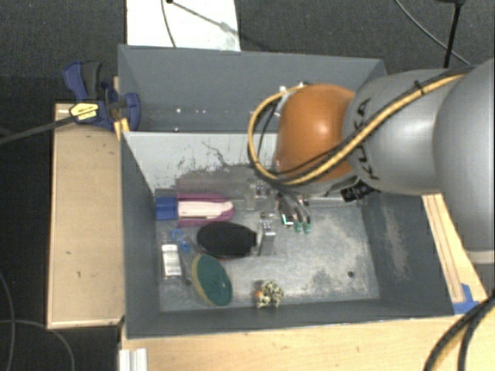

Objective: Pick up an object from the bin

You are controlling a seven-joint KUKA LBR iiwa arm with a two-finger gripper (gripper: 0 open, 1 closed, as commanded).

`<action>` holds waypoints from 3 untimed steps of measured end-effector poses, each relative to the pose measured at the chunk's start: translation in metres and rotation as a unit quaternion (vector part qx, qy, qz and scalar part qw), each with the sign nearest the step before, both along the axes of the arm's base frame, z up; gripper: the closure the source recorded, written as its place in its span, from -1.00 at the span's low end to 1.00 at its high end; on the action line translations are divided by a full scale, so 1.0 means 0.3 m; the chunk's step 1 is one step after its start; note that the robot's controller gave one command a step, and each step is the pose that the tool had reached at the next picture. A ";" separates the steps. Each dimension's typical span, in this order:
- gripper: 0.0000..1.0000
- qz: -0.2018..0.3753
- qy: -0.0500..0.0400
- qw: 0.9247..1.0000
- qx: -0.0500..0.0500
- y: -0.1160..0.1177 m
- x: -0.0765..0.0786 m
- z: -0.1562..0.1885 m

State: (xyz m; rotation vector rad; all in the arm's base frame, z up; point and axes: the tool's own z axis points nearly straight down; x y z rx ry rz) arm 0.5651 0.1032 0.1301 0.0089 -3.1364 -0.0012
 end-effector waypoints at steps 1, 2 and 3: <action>-1.00 -0.034 -0.005 0.999 0.001 0.174 -0.061 -0.199; -1.00 -0.086 -0.006 0.996 0.000 0.065 -0.008 -0.095; -1.00 0.002 -0.005 1.000 0.002 0.364 -0.005 -0.097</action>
Offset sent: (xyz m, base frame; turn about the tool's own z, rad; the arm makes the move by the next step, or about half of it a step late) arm -0.0190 0.0489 -0.0601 0.0700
